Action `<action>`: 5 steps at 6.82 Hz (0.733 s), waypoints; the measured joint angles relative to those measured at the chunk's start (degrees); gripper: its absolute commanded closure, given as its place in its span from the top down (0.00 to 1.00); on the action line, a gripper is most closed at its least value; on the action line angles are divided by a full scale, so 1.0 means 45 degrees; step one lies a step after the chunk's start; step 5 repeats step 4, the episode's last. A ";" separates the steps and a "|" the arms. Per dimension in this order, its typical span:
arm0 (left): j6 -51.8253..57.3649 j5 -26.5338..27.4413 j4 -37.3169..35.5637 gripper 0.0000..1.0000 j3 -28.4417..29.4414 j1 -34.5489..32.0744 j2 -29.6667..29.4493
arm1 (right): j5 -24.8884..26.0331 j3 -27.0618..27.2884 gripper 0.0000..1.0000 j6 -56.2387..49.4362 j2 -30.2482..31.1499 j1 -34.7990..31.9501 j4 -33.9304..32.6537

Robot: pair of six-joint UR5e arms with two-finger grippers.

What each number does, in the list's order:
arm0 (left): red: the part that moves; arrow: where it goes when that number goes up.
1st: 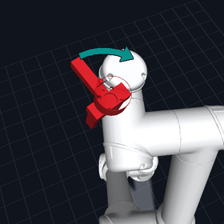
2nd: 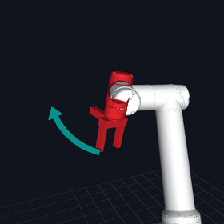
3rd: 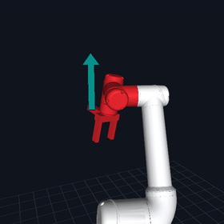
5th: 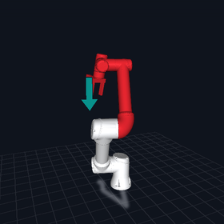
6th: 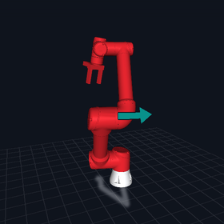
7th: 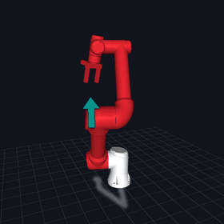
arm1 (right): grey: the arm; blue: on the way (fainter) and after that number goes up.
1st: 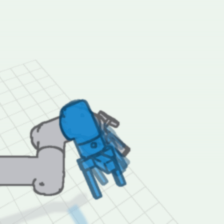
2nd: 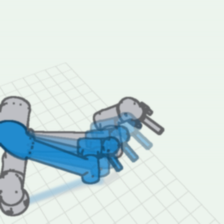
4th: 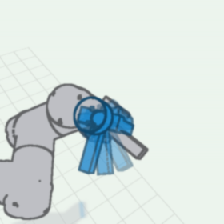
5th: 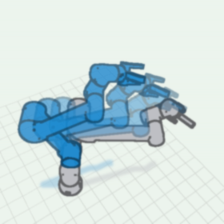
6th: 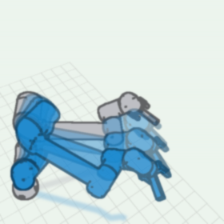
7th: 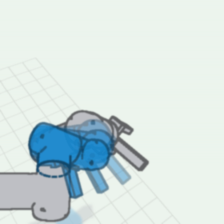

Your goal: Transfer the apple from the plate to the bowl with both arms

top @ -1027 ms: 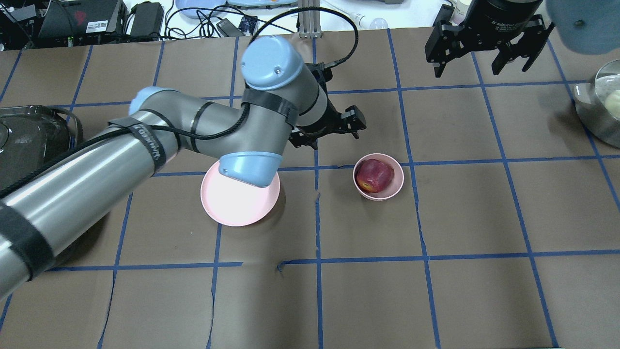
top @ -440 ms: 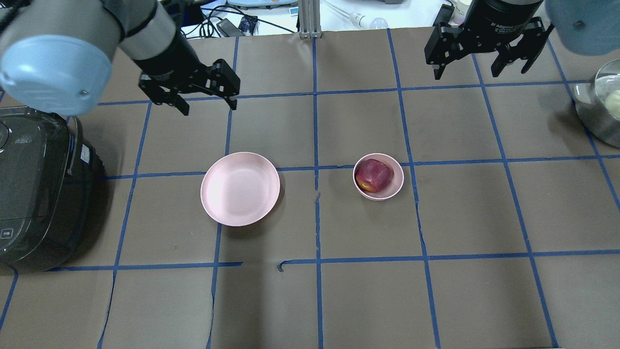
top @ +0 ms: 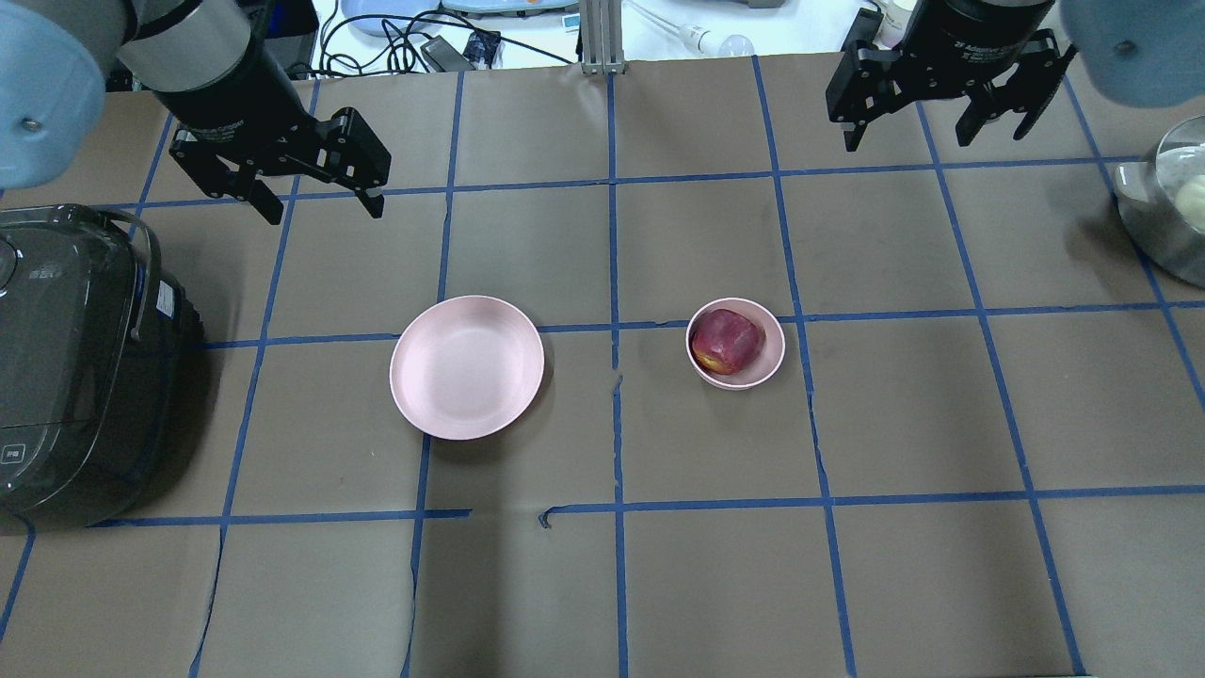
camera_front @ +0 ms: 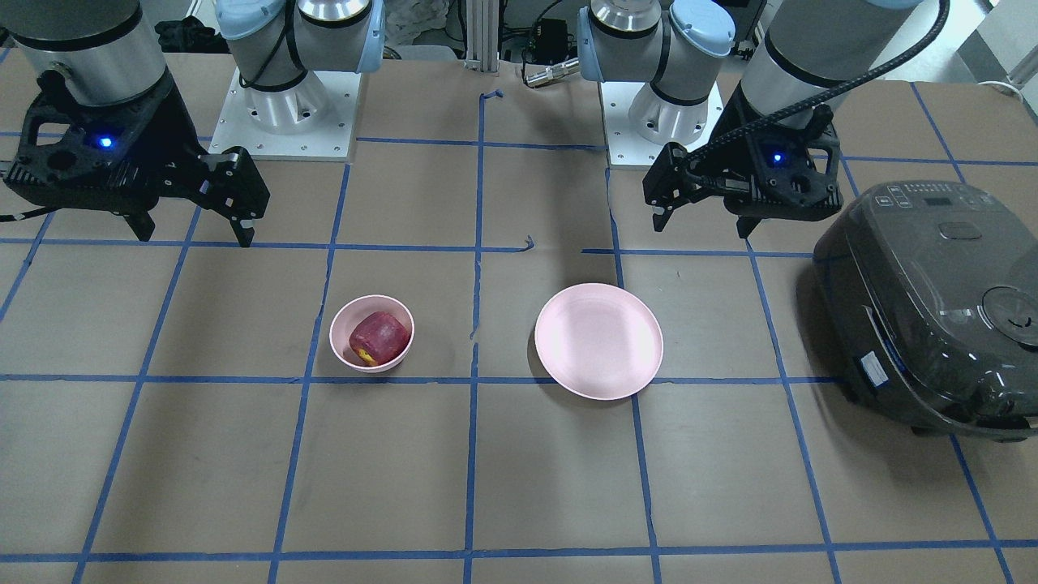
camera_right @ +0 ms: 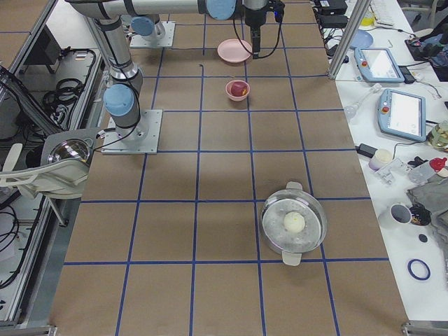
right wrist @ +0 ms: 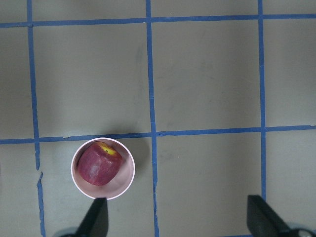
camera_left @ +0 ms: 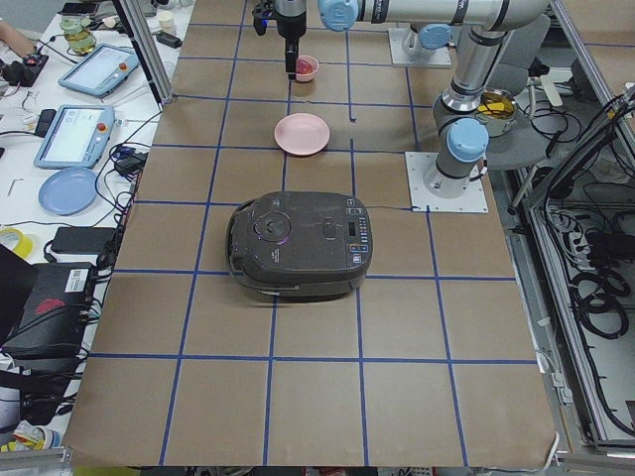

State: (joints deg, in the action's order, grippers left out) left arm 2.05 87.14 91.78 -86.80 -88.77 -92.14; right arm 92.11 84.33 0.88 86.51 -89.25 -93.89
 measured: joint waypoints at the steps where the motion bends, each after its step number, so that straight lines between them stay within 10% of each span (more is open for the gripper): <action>1: 0.0009 0.0087 0.0185 1.00 0.0036 0.0040 0.0042 | -0.0017 -0.0013 1.00 0.0001 -0.0001 0.0000 -0.0003; 5: 0.0045 0.0236 0.0281 1.00 0.0101 0.0113 0.0063 | 0.0071 -0.0017 1.00 0.0001 0.0019 -0.0008 0.0024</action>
